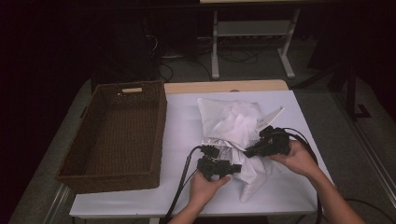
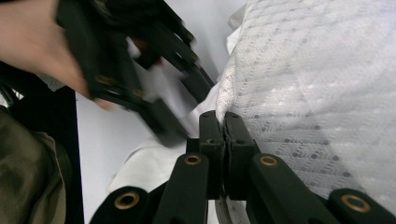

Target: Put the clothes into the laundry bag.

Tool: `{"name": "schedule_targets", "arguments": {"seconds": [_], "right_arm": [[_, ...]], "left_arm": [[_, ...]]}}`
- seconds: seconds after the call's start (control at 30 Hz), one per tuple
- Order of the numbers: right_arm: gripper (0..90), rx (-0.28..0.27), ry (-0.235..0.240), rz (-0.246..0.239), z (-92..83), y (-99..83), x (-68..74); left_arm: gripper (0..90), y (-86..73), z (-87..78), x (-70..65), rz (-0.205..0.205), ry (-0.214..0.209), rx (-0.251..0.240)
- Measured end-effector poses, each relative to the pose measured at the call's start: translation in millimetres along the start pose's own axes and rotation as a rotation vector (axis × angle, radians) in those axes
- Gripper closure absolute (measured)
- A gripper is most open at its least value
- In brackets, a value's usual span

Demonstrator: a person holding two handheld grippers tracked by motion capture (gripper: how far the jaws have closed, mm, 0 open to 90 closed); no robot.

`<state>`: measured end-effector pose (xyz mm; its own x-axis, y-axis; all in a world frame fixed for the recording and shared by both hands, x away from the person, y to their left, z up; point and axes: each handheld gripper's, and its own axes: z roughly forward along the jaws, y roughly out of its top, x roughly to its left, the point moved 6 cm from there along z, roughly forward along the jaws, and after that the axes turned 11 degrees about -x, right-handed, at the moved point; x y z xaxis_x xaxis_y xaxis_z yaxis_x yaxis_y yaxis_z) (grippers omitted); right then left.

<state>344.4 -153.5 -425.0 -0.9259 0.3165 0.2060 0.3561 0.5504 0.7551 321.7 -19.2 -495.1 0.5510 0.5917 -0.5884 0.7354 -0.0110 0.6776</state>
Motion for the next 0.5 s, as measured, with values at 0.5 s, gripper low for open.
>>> {"name": "schedule_targets", "arguments": {"seconds": [0.5], "right_arm": [[88.2, -0.089, 0.099, -0.088, -38.7, 11.4, 46.1]], "left_arm": [[88.2, 27.4, -22.4, -70.2, 0.190, -0.139, -0.205]]}}
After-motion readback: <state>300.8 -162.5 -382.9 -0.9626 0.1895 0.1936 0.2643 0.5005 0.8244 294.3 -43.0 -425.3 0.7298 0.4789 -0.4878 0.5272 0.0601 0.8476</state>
